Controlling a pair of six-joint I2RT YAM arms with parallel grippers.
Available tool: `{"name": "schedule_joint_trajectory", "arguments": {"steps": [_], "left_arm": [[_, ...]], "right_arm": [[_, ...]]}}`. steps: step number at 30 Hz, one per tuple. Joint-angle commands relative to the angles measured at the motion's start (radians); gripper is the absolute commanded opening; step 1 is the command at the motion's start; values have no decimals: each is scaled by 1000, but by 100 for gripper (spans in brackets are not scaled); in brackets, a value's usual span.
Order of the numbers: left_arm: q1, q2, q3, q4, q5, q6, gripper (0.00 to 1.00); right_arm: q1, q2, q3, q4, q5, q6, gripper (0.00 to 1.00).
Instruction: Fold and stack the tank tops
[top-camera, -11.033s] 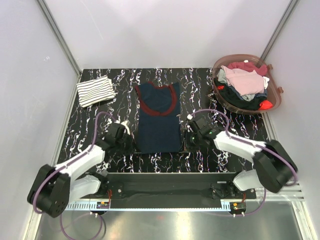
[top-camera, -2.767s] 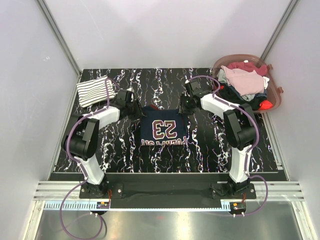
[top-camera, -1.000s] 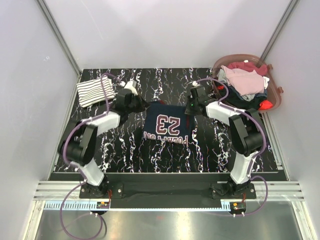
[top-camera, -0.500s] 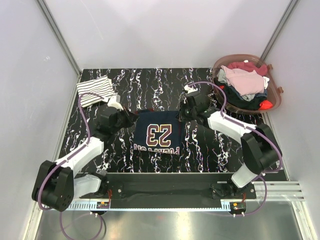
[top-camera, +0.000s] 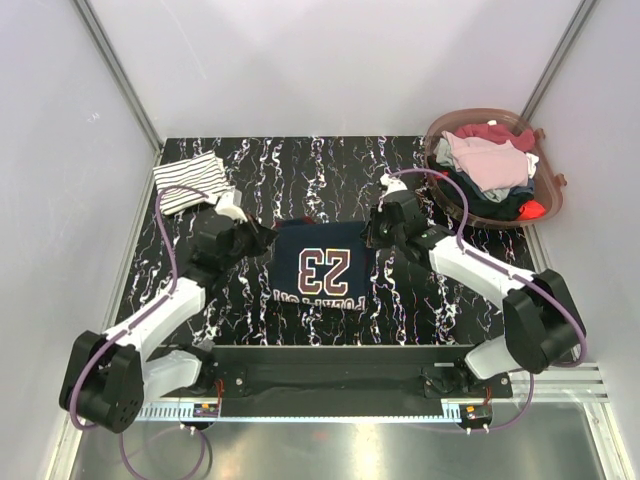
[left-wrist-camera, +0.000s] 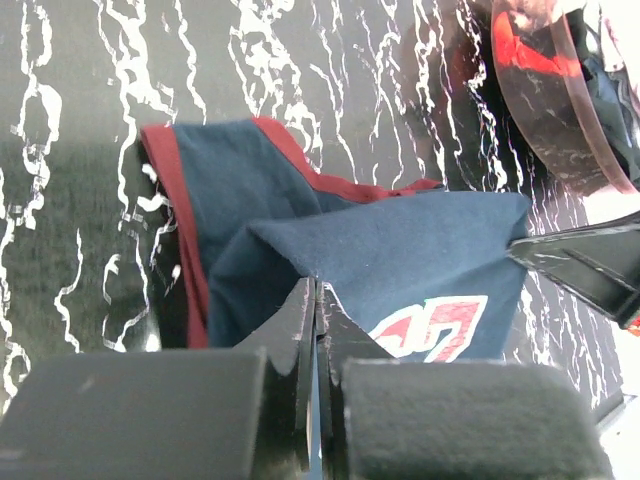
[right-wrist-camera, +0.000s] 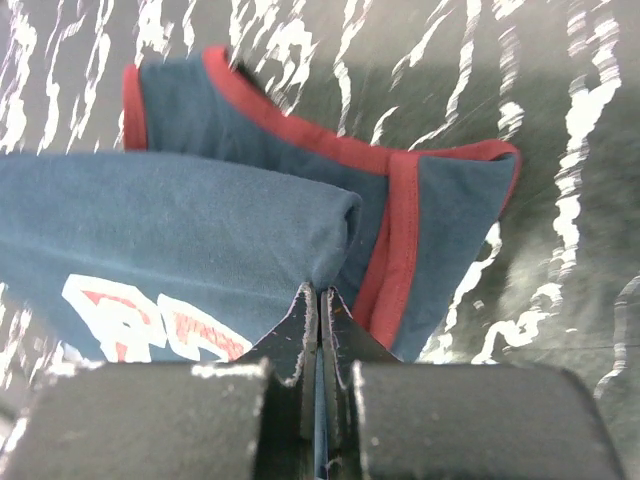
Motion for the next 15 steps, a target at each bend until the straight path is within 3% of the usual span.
{"name": "schedule_joint_trajectory", "arguments": {"steps": [1, 5, 9, 10, 11, 12, 13, 14, 15], "left_arm": [[1, 79, 111, 94, -35, 43, 0], [0, 316, 280, 171, 48, 23, 0], [-6, 674, 489, 157, 138, 25, 4], [-9, 708, 550, 131, 148, 35, 7], [-15, 737, 569, 114, 143, 45, 22], [-17, 740, 582, 97, 134, 52, 36], [-19, 737, 596, 64, 128, 71, 44], [-20, 730, 595, 51, 117, 81, 49], [-20, 707, 593, 24, 108, 89, 54]], "right_arm": [[-6, -14, 41, 25, 179, -4, 0], [-44, 91, 95, -9, 290, 72, 0], [-108, 213, 110, 23, 356, 149, 0], [-116, 232, 124, 6, 362, 155, 1], [-121, 249, 136, -8, 365, 155, 3], [-119, 259, 150, -24, 383, 155, 9], [-121, 256, 143, -20, 382, 157, 42], [-121, 246, 132, -11, 380, 155, 53], [-119, 217, 102, 14, 379, 157, 56]]}}
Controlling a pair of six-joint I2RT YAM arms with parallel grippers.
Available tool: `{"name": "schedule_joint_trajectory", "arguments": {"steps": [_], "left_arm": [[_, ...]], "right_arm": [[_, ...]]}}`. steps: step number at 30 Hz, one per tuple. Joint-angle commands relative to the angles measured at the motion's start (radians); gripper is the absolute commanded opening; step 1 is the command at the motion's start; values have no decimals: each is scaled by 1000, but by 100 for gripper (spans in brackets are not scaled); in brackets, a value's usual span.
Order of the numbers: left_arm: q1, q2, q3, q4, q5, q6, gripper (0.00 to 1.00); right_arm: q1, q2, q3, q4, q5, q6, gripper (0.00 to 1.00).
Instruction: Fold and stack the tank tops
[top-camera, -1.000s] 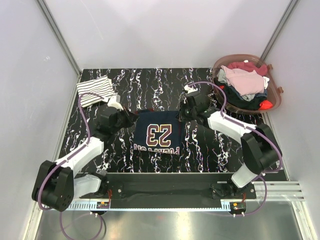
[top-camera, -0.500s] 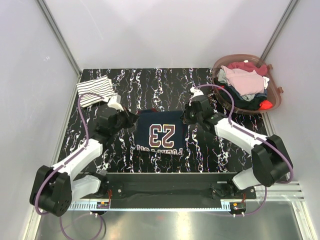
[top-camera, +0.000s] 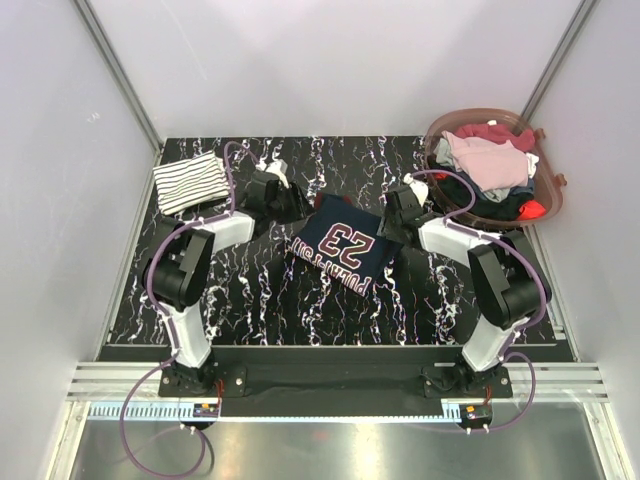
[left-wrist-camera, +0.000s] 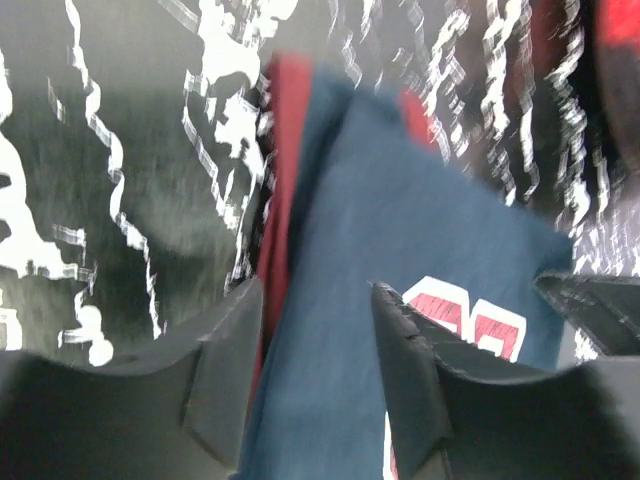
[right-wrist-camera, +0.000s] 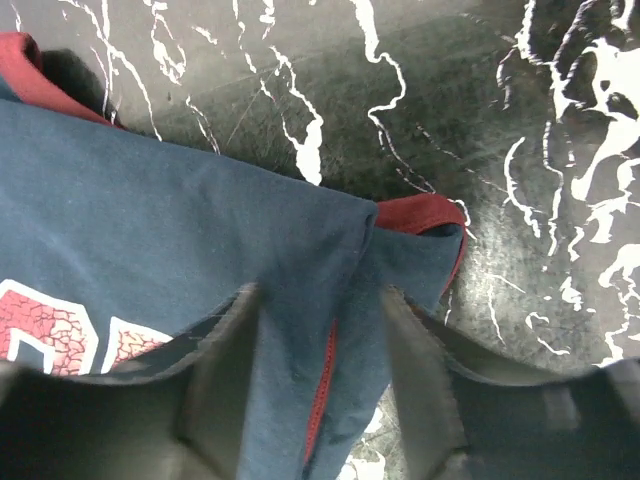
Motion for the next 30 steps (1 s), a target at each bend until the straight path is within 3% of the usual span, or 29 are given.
{"name": "schedule_joint_trajectory", "arguments": {"steps": [1, 7, 12, 14, 20, 30], "left_arm": [[-5, -84, 42, -30, -5, 58, 55], [-5, -193, 1, -146, -21, 73, 59], [-5, -277, -111, -152, -2, 50, 62], [-5, -293, -130, -166, -7, 49, 61], [-5, -256, -151, -200, 16, 30, 57], [-16, -276, -271, -196, 56, -16, 54]], "right_arm": [[4, -70, -5, 42, 70, 24, 61], [6, -150, -33, -31, 41, 25, 69], [3, -182, -73, -79, -31, 79, 70], [1, -187, -94, -73, -63, 96, 66], [-25, -124, -102, 0, -168, 114, 65], [-45, -20, -71, 1, -194, 137, 42]]}}
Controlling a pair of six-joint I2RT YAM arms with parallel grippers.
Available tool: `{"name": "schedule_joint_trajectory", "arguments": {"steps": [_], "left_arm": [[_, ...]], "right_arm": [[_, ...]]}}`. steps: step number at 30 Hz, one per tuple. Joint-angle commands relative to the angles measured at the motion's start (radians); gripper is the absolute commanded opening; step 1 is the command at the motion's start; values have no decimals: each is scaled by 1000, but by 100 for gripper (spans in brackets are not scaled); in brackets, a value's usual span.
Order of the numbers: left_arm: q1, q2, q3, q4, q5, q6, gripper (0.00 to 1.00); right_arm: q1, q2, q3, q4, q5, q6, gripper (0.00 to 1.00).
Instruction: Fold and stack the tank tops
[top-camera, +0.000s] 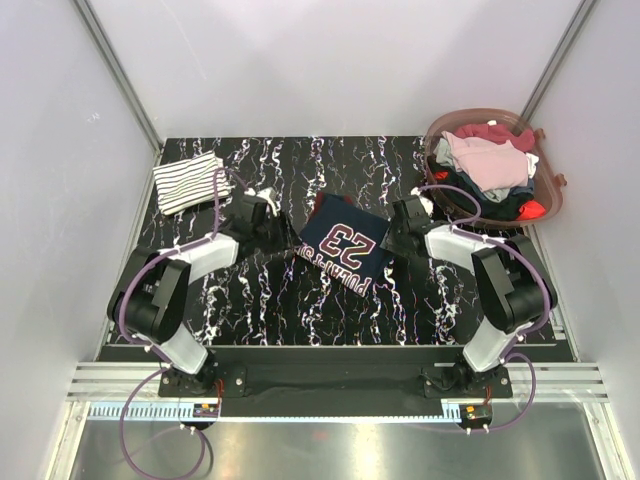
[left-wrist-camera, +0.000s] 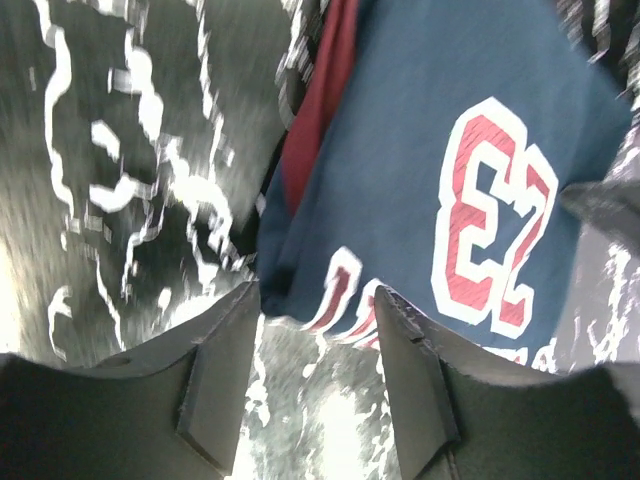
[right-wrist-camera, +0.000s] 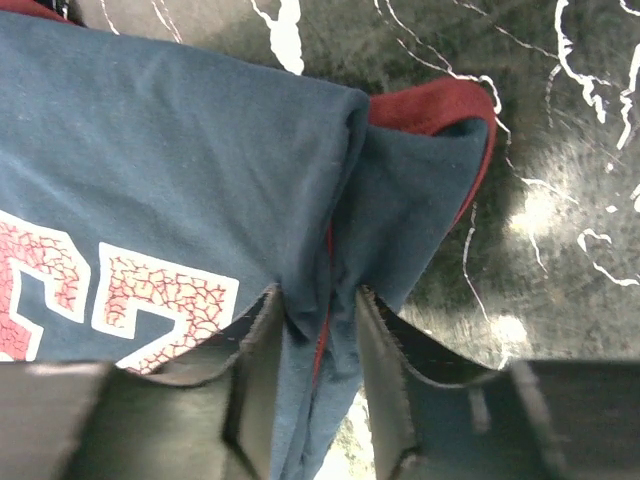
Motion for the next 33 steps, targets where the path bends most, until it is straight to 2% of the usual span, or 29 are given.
{"name": "schedule_joint_trajectory", "arguments": {"steps": [1, 6, 11, 12, 14, 15, 18, 19, 22, 24, 26, 27, 28, 29, 32, 33], "left_arm": [[-21, -25, -54, 25, 39, -29, 52], [-62, -79, -177, 111, -1, -73, 45], [-78, -146, -260, 125, -71, -101, 35], [-81, -169, -289, 111, -134, -112, 34], [-79, -249, -338, 93, -179, -116, 35], [-79, -274, -347, 84, -203, -116, 37], [-79, -326, -321, 12, -220, -94, 45], [-79, -343, -311, -25, -226, -89, 47], [-79, -395, -272, -129, -232, -75, 53], [-79, -426, -249, -160, -232, -69, 55], [-79, -458, -217, -186, -223, -64, 55], [-81, -463, -208, -188, -176, -61, 55], [-81, -460, -199, -186, -144, -60, 55], [-84, -453, -179, -177, -110, -58, 54], [-102, -412, -139, -157, -24, -64, 52], [-116, -386, -128, -154, -1, -67, 51]], "right_arm": [[-6, 28, 39, 11, -17, 3, 39], [-6, 77, 84, 7, -33, -28, 26], [-6, 150, 180, 22, -126, -75, 23], [-6, 163, 200, 16, -135, -80, 24], [-6, 194, 254, 5, -148, -100, 27], [-6, 197, 268, 5, -149, -113, 36], [-6, 174, 303, -24, -134, -136, 47], [-6, 140, 308, -30, -131, -153, 54], [-4, 62, 300, -93, -140, -183, 63], [0, 16, 284, -119, -158, -198, 63], [9, -56, 245, -137, -209, -215, 55], [19, -76, 227, -137, -247, -215, 50], [23, -105, 196, -131, -335, -206, 45], [29, -112, 184, -112, -389, -198, 32], [89, -93, 167, -87, -525, -155, 13], [107, -83, 171, -82, -545, -143, 10]]}}
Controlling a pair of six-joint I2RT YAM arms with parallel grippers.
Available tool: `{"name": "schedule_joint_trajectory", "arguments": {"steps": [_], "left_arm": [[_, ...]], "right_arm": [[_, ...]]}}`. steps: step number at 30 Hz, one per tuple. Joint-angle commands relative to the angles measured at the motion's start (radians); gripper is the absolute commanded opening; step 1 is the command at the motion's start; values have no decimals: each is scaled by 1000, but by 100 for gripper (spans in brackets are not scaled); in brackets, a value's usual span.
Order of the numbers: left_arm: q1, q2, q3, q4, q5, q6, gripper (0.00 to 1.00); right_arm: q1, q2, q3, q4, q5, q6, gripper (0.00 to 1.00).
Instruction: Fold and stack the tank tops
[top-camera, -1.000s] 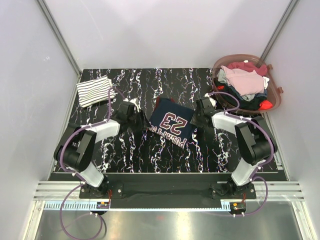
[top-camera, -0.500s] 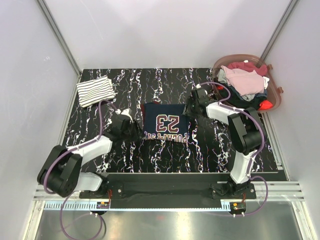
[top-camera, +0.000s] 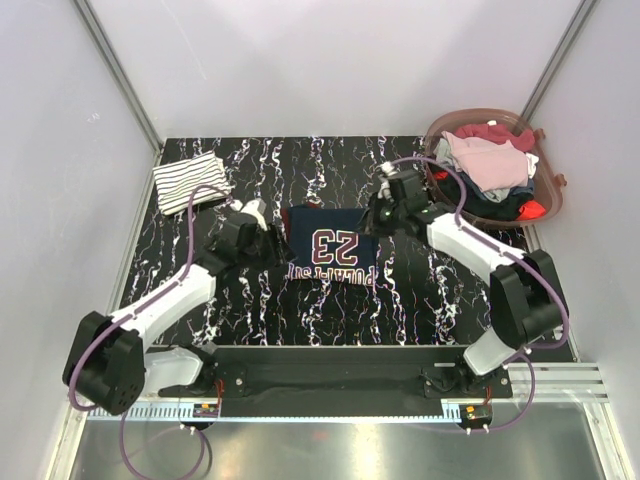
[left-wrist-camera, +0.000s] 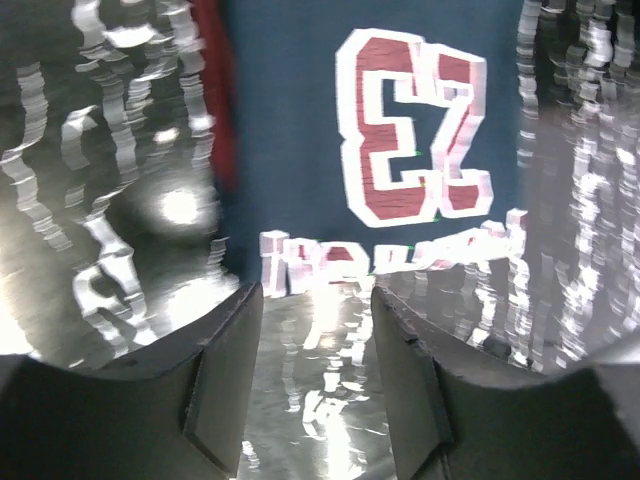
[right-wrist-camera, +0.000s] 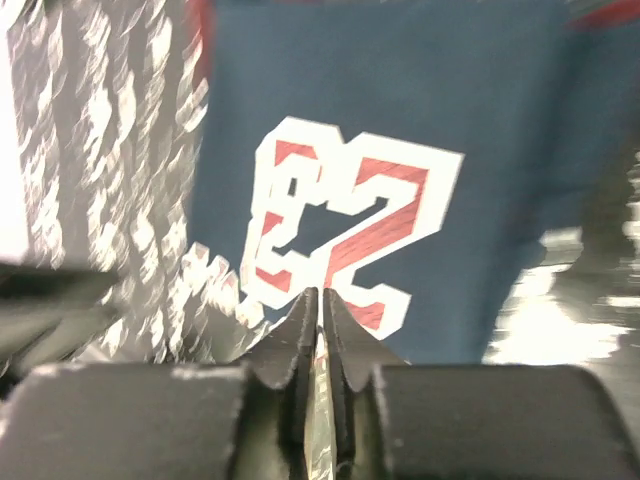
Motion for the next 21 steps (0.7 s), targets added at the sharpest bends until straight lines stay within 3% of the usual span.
{"name": "schedule_joint_trajectory", "arguments": {"steps": [1, 4, 11, 14, 21], "left_arm": [[-30, 50, 68, 32, 121, 10, 50], [-38, 100, 97, 52, 169, 3, 48], [-23, 247, 91, 151, 262, -17, 43], [38, 340, 47, 245, 354, -42, 40], [89, 471, 3, 224, 304, 7, 38]], "right_arm": [[103, 48, -16, 26, -210, 35, 7], [127, 105, -15, 114, -283, 94, 0], [129, 223, -37, 239, -377, 174, 0], [126, 285, -71, 311, -406, 203, 0], [6, 383, -302, 621, -535, 359, 0]]}}
